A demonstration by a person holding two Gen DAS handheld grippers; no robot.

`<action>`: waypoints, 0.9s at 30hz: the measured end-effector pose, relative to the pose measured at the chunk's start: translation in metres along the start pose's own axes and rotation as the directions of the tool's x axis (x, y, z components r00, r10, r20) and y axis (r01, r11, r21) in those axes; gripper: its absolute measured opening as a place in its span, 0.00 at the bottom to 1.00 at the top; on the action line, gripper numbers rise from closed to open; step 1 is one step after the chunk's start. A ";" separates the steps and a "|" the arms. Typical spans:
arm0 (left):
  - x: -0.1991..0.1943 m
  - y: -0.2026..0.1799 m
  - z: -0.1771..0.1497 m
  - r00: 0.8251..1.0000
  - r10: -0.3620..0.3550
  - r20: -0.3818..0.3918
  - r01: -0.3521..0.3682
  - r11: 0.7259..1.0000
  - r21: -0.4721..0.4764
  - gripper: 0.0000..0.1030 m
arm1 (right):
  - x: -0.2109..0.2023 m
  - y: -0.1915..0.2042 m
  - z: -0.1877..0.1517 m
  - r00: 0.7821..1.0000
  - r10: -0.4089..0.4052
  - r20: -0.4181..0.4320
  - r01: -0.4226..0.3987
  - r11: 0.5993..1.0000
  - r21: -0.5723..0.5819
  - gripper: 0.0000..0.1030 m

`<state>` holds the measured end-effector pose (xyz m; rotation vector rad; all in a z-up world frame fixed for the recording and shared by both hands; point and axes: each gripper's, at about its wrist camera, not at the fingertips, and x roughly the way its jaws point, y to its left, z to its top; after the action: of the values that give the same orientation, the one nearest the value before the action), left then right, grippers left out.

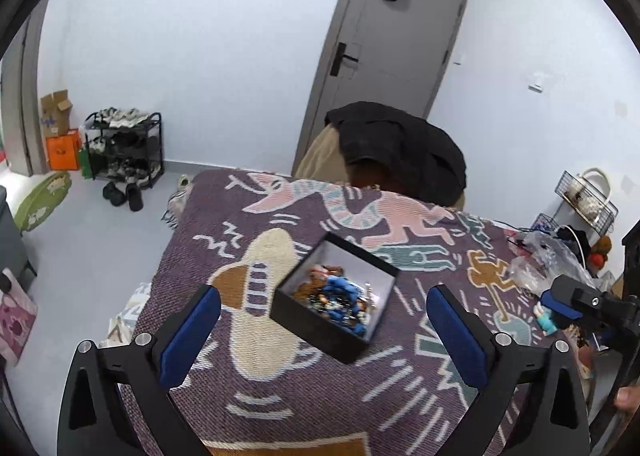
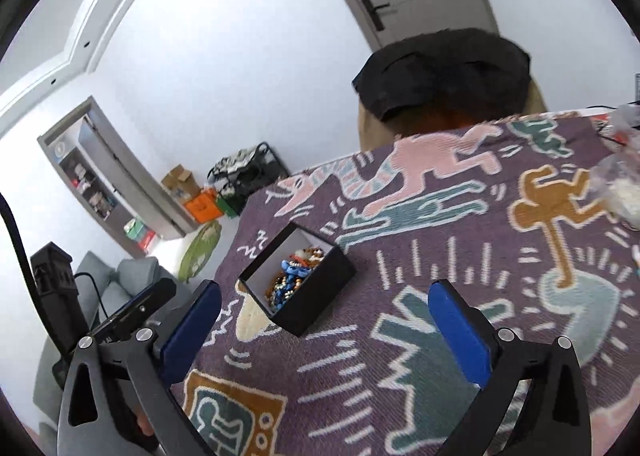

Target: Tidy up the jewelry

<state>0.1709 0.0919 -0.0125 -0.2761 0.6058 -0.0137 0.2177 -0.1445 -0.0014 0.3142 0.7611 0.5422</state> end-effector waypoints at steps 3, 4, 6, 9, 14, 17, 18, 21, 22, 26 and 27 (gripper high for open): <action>-0.011 -0.012 0.000 1.000 -0.006 0.018 0.006 1.000 0.020 1.00 | -0.017 -0.003 -0.004 1.000 -0.009 0.022 0.009 1.000 0.002 1.00; -0.013 -0.015 0.001 1.000 -0.009 0.022 0.008 1.000 0.024 1.00 | -0.022 -0.004 -0.005 1.000 -0.014 0.027 0.014 1.000 0.003 1.00; -0.020 -0.023 0.001 0.999 -0.017 0.028 0.016 0.999 0.036 1.00 | -0.028 -0.007 -0.006 0.999 -0.017 0.034 0.017 1.000 0.005 1.00; -0.031 -0.034 0.000 0.999 -0.024 0.034 0.022 0.998 0.057 1.00 | -0.042 -0.011 -0.010 0.999 -0.023 0.049 0.022 1.000 0.009 1.00; -0.048 -0.053 -0.003 0.998 -0.036 0.044 0.032 0.995 0.095 1.00 | -0.069 -0.016 -0.016 0.996 -0.048 0.078 0.047 0.999 0.010 1.00; -0.060 -0.065 -0.007 0.998 -0.034 0.045 0.028 0.992 0.123 1.00 | -0.085 -0.018 -0.021 0.994 -0.062 0.090 0.061 0.998 0.007 1.00; -0.064 -0.068 -0.009 0.999 -0.032 0.043 0.026 0.991 0.128 1.00 | -0.089 -0.018 -0.022 0.994 -0.065 0.092 0.065 0.998 0.004 1.00; -0.076 -0.075 -0.014 0.999 -0.033 0.042 0.027 0.990 0.141 1.00 | -0.102 -0.017 -0.026 0.993 -0.073 0.093 0.074 0.997 -0.011 1.00; -0.078 -0.077 -0.016 0.999 -0.033 0.043 0.026 0.989 0.145 1.00 | -0.107 -0.017 -0.028 0.993 -0.072 0.097 0.074 0.997 -0.016 1.00; -0.092 -0.087 -0.028 0.999 -0.017 0.045 0.009 0.984 0.178 1.00 | -0.128 -0.018 -0.036 0.992 -0.065 0.107 0.068 0.997 -0.029 1.00; -0.096 -0.088 -0.031 0.999 -0.016 0.047 0.007 0.983 0.182 1.00 | -0.132 -0.018 -0.037 0.992 -0.063 0.108 0.067 0.997 -0.033 1.00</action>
<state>0.0804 0.0077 0.0396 -0.1021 0.5511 -0.0733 0.1182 -0.2314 0.0394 0.2815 0.6547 0.4733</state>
